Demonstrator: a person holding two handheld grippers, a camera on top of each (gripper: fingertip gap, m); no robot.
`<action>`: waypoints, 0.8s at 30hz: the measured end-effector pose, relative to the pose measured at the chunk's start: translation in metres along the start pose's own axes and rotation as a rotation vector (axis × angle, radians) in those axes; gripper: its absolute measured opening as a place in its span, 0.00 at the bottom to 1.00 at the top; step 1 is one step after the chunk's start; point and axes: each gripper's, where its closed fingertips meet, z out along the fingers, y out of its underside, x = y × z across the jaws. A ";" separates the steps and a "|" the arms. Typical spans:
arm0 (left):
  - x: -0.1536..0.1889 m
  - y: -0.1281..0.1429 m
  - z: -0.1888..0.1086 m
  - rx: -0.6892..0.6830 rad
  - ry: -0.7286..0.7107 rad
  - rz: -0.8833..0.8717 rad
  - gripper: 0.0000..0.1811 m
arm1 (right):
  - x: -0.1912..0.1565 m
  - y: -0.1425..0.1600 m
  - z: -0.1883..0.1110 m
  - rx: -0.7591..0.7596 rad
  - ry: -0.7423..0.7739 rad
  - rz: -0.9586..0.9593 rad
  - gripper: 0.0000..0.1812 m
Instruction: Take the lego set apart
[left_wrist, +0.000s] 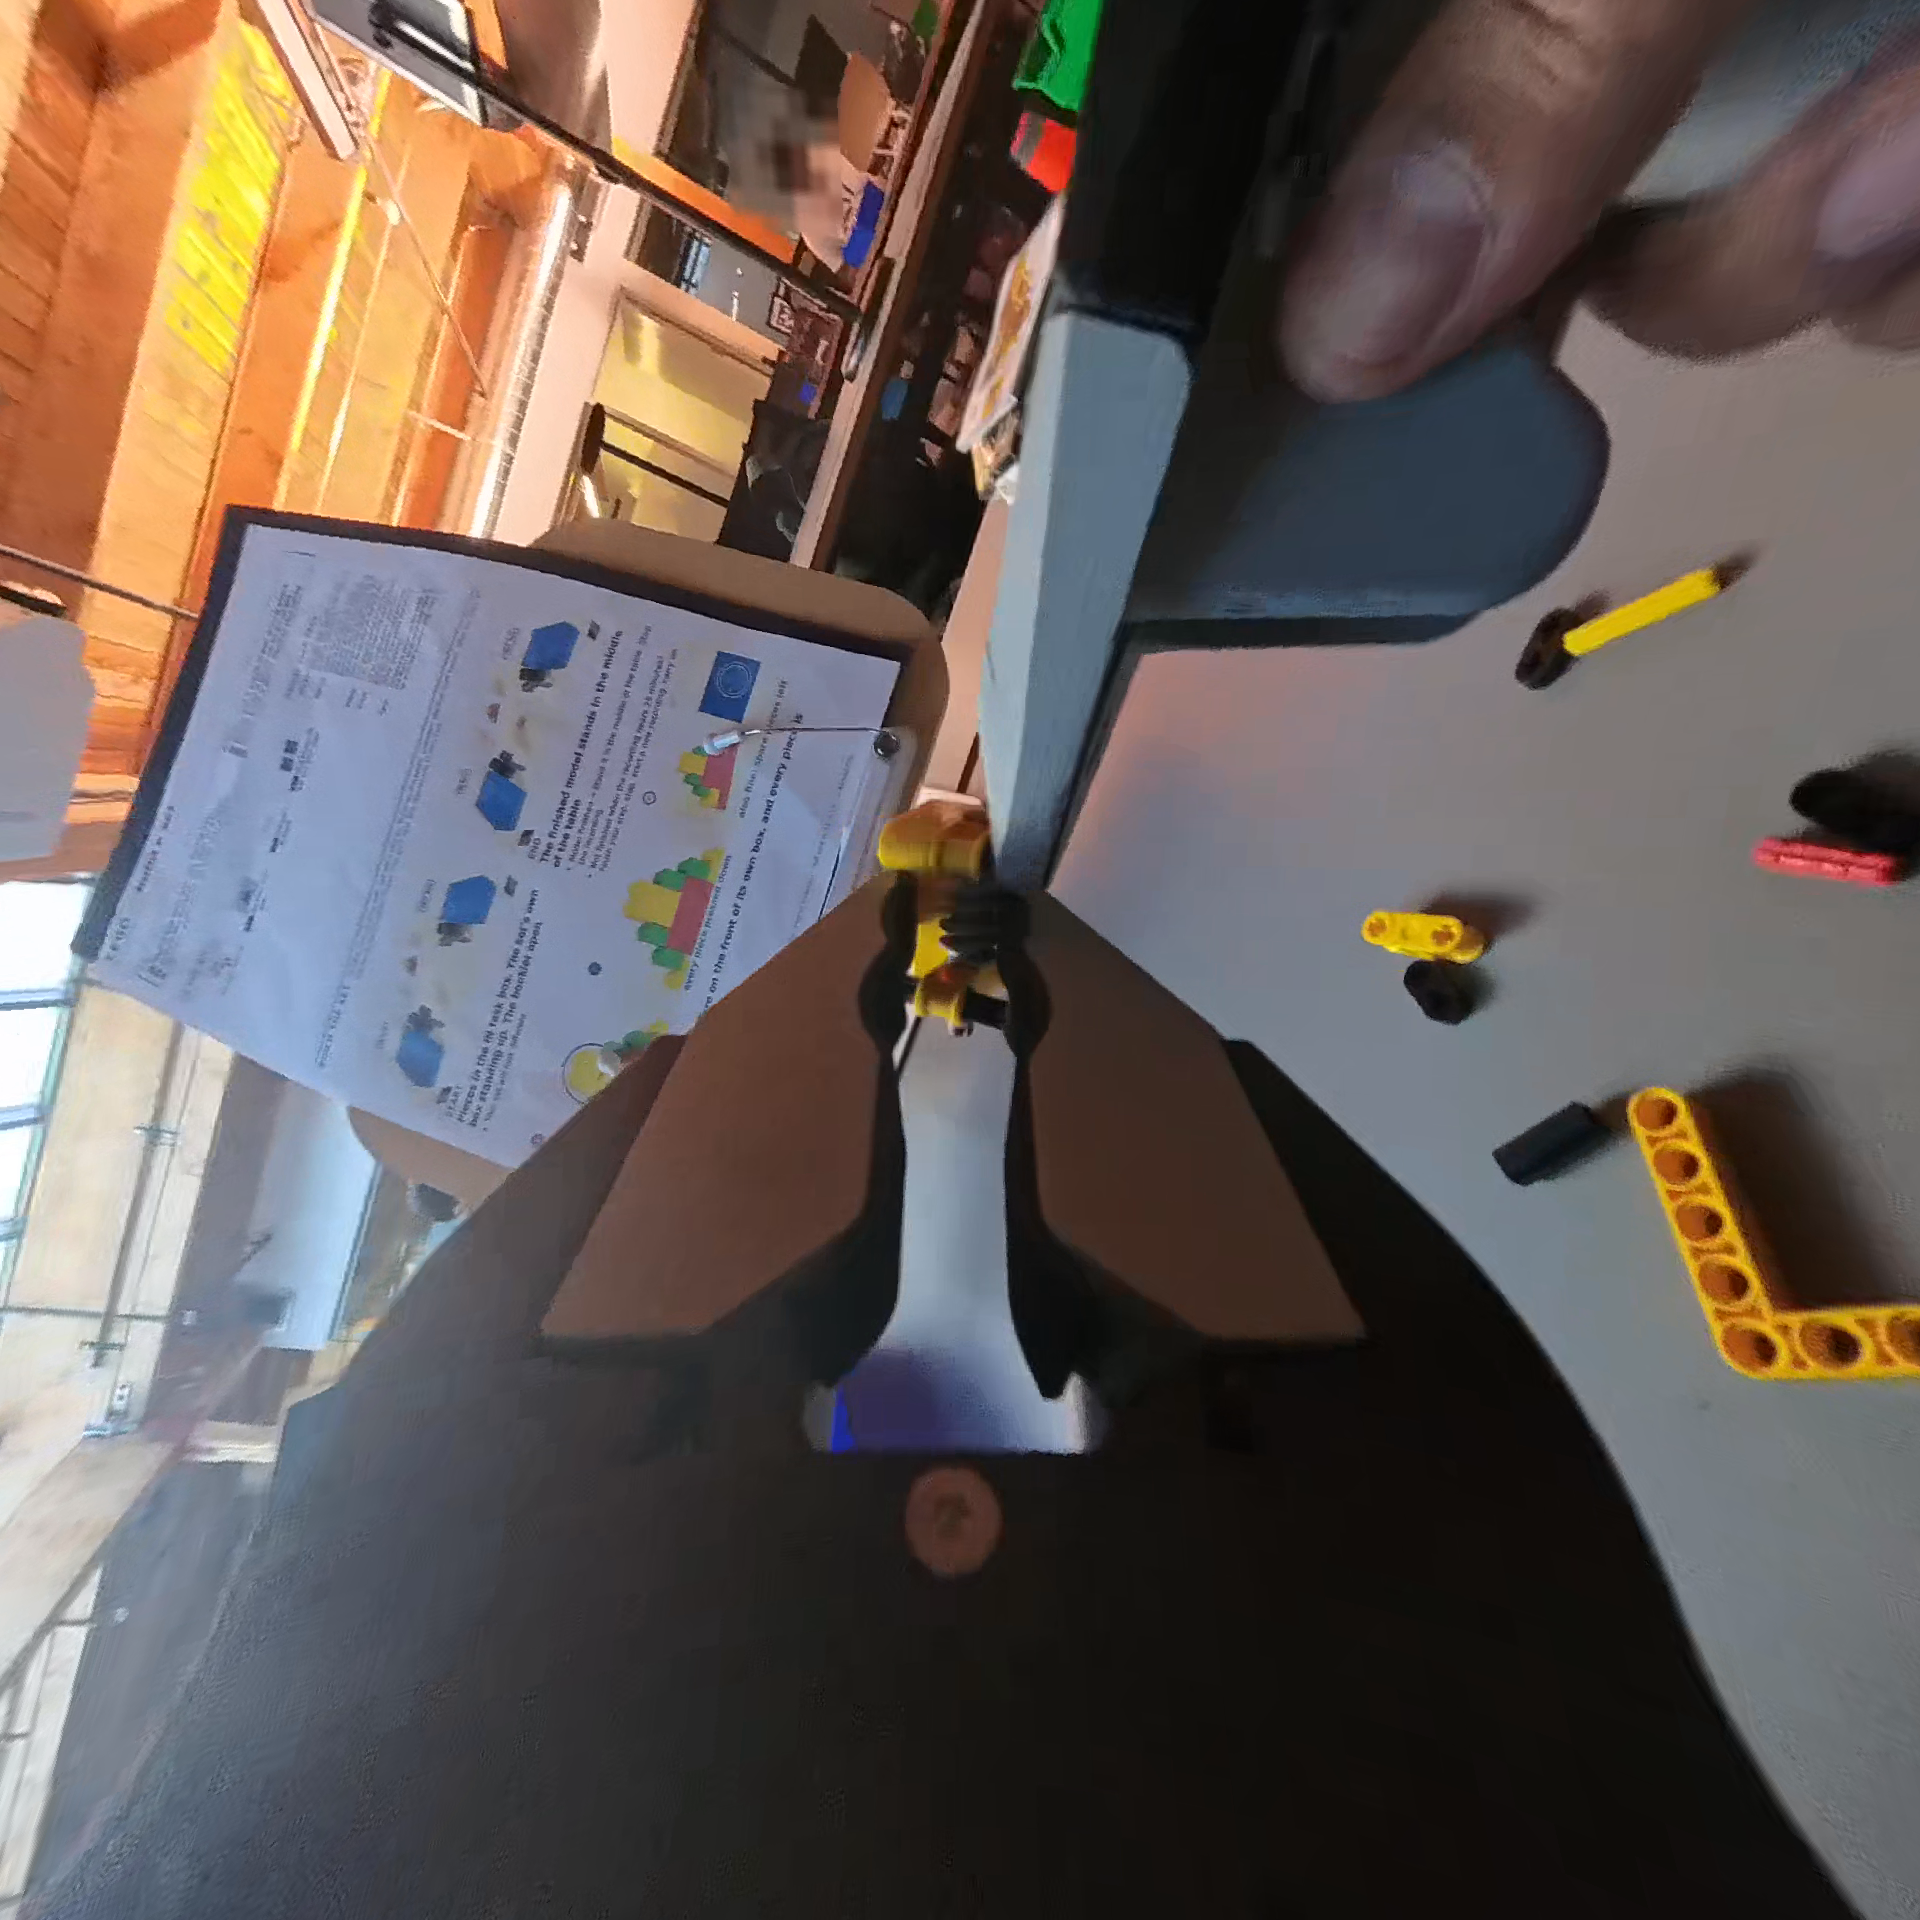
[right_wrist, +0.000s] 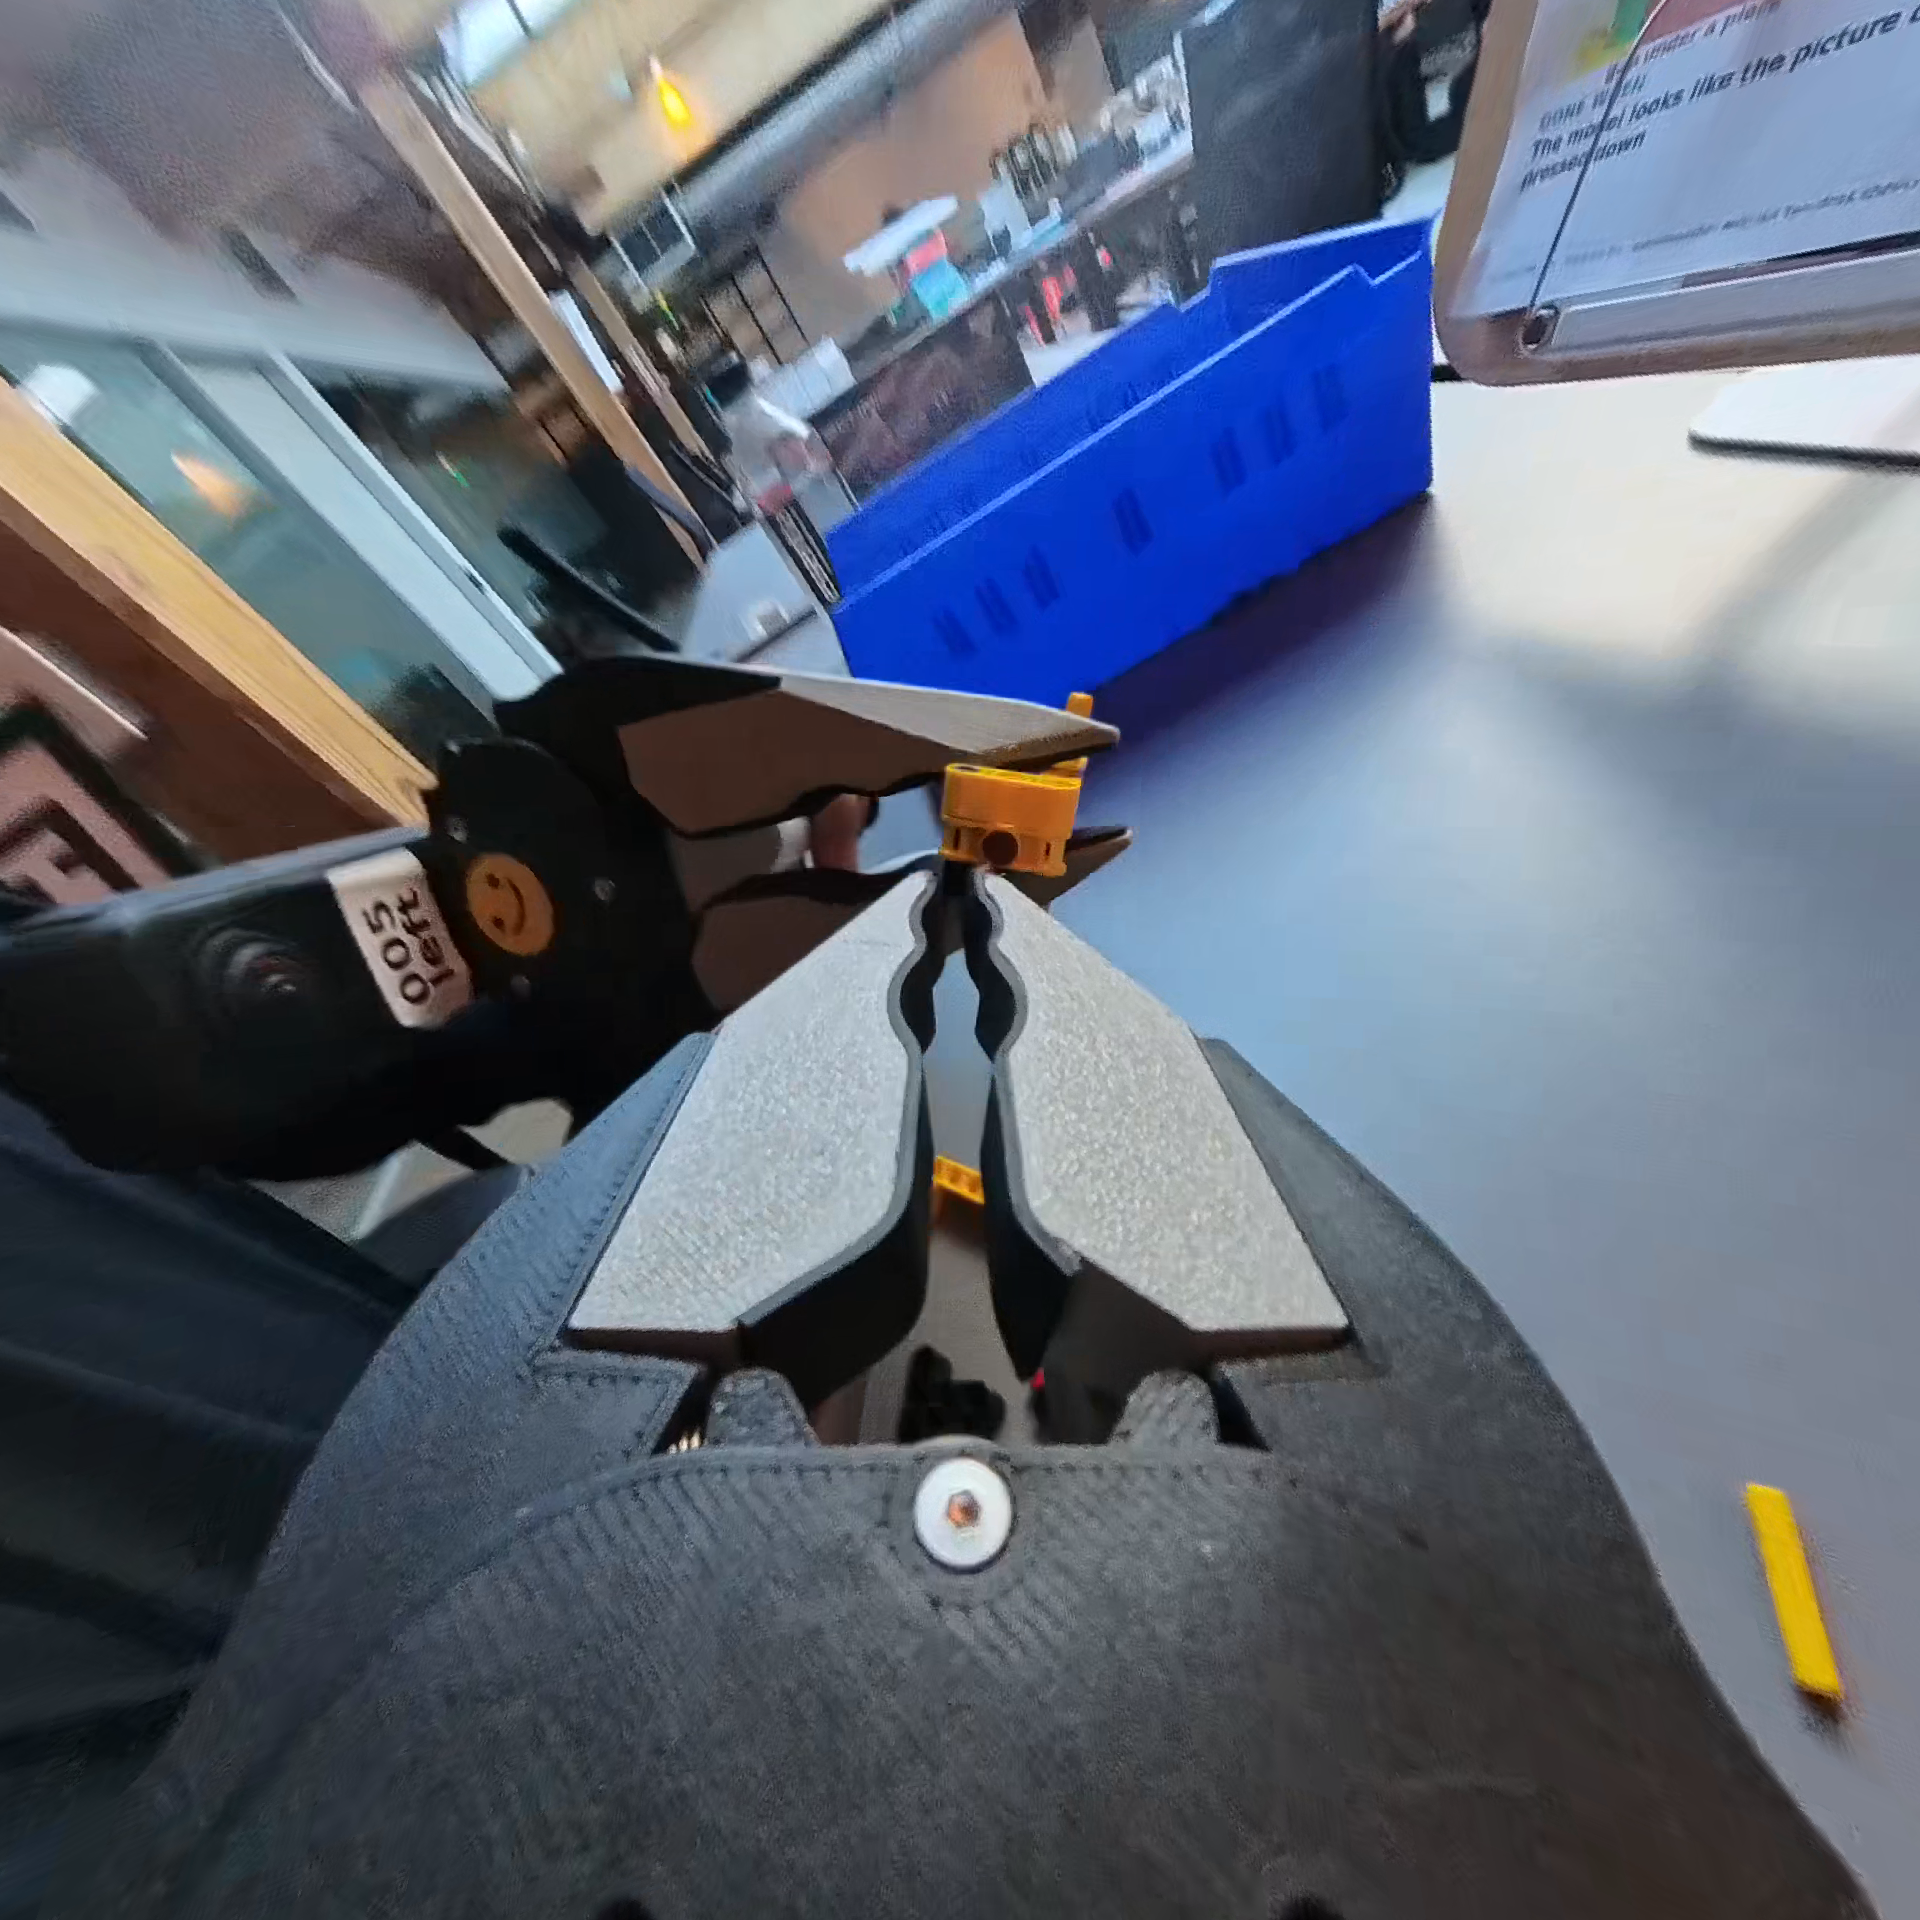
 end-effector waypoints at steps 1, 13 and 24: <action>0.003 0.001 0.001 -0.003 0.011 0.003 0.05 | 0.001 0.003 0.001 -0.024 0.015 -0.025 0.00; 0.026 0.011 0.005 -0.012 0.157 -0.072 0.07 | 0.013 0.024 0.002 -0.150 0.044 -0.063 0.00; -0.021 0.035 -0.004 0.005 0.103 -0.350 0.05 | 0.024 0.027 -0.007 -0.206 0.149 -0.233 0.00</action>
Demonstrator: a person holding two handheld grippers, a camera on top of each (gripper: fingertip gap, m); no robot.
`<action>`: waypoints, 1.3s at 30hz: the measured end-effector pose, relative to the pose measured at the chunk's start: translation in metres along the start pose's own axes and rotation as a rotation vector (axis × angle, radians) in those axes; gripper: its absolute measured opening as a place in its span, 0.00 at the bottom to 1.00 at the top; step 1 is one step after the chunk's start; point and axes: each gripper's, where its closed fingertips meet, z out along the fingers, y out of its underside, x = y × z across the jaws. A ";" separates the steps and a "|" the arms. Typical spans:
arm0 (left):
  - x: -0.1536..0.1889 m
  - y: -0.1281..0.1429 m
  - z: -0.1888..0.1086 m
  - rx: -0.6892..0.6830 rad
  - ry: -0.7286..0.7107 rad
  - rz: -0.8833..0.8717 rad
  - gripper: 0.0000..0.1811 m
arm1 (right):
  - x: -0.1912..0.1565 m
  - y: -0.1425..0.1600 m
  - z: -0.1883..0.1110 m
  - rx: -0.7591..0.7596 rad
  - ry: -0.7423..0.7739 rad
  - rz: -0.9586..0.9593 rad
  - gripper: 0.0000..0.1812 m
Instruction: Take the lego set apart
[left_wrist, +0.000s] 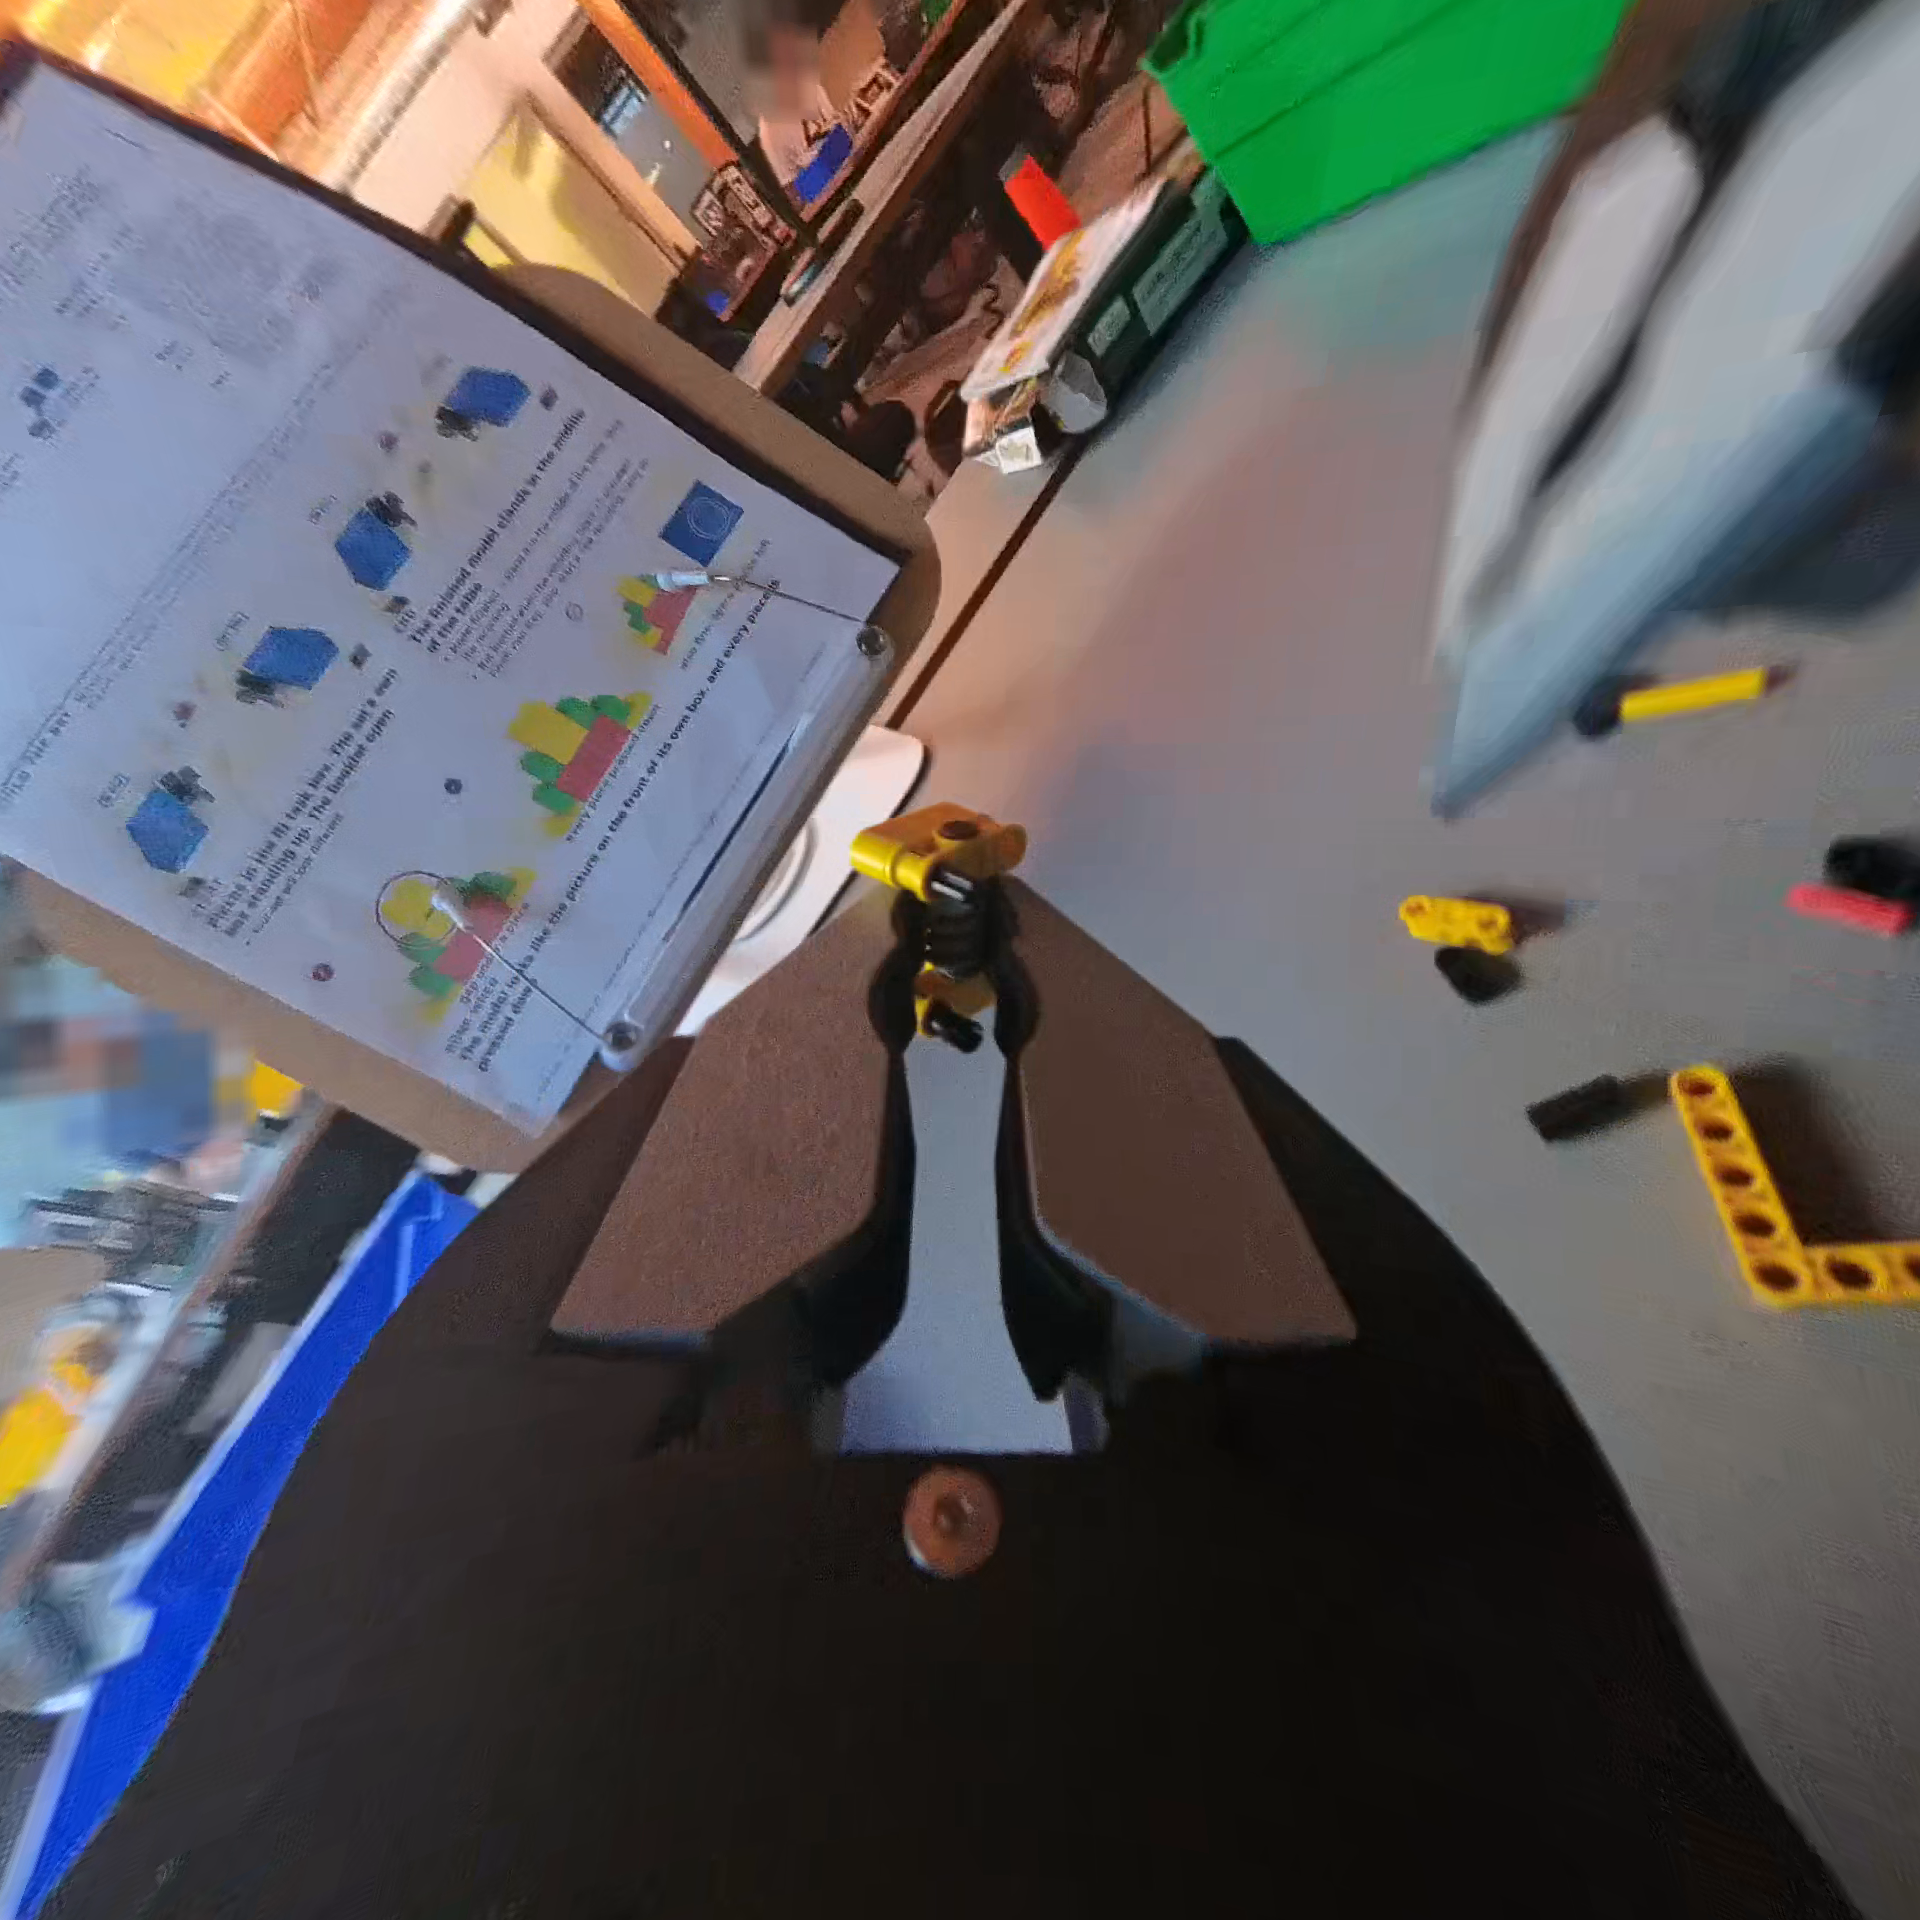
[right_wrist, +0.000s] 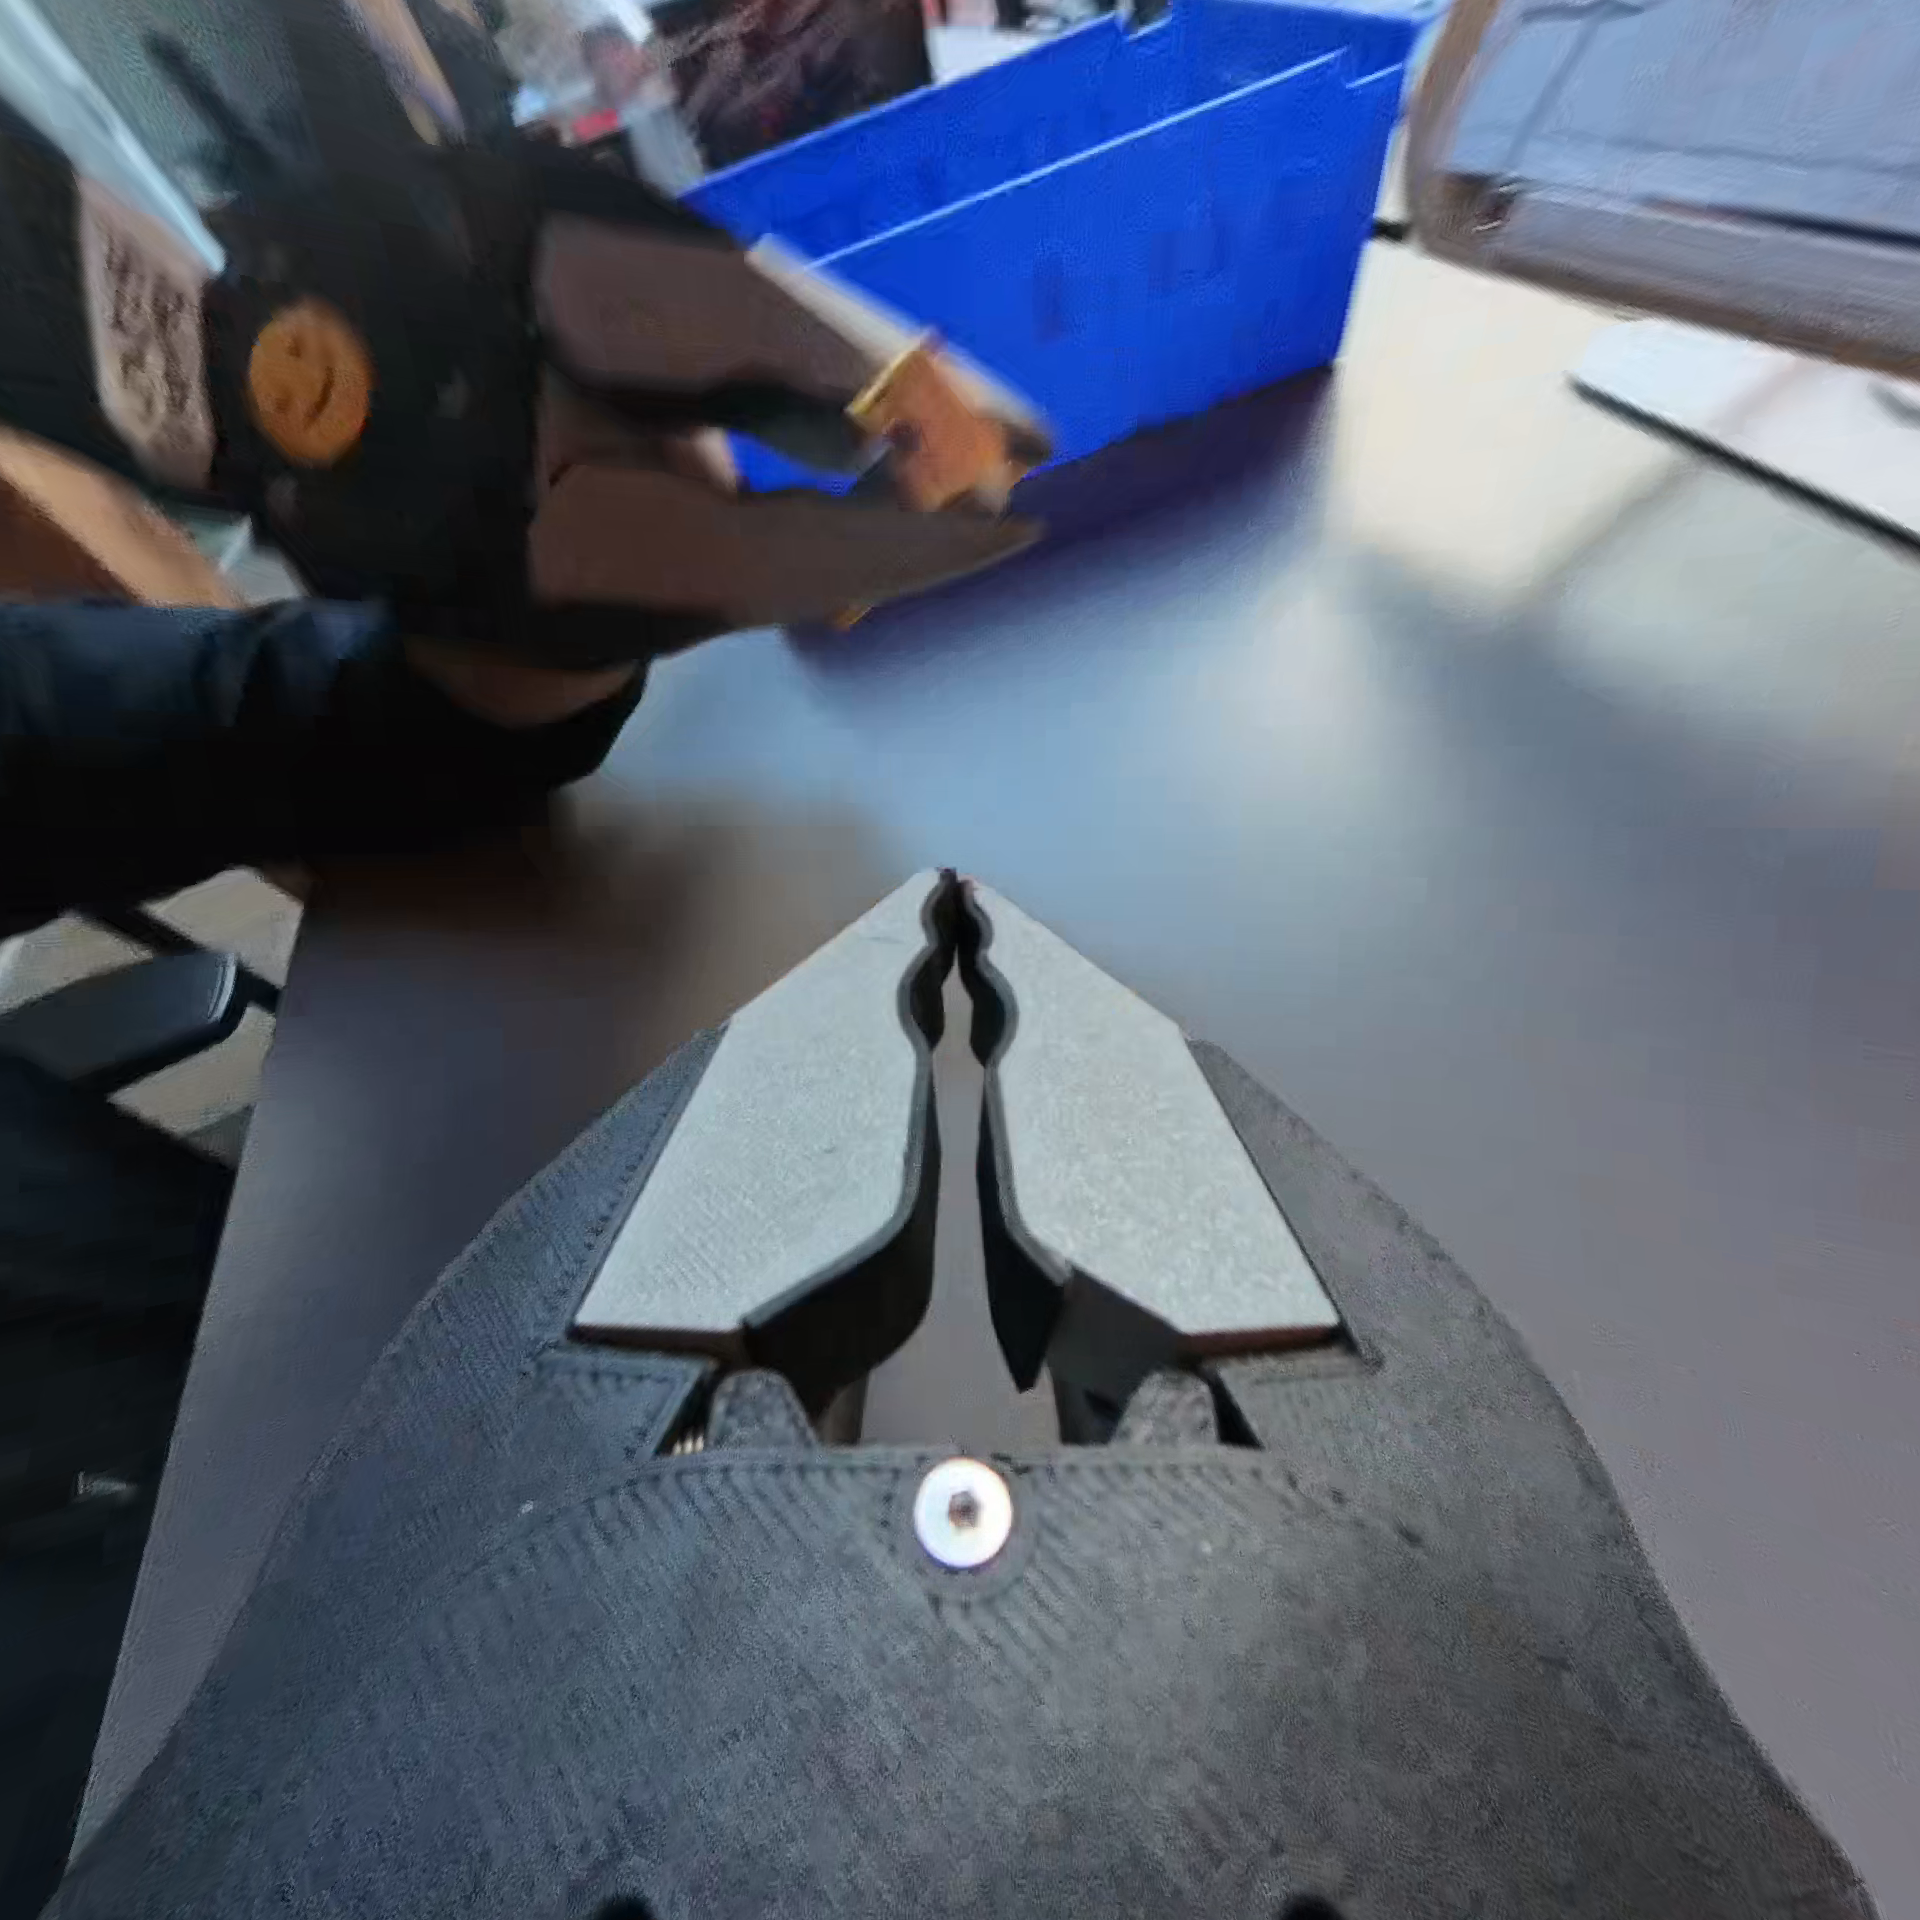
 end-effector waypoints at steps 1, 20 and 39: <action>0.004 0.002 0.000 -0.011 -0.020 0.054 0.04 | 0.006 0.004 -0.001 -0.017 0.006 0.025 0.00; 0.078 -0.014 0.010 0.095 0.357 -0.003 0.05 | -0.006 -0.002 -0.001 -0.023 -0.013 -0.236 0.11; 0.091 -0.018 -0.036 0.161 0.707 -0.103 0.12 | -0.027 0.006 -0.012 -0.062 -0.095 -0.485 0.07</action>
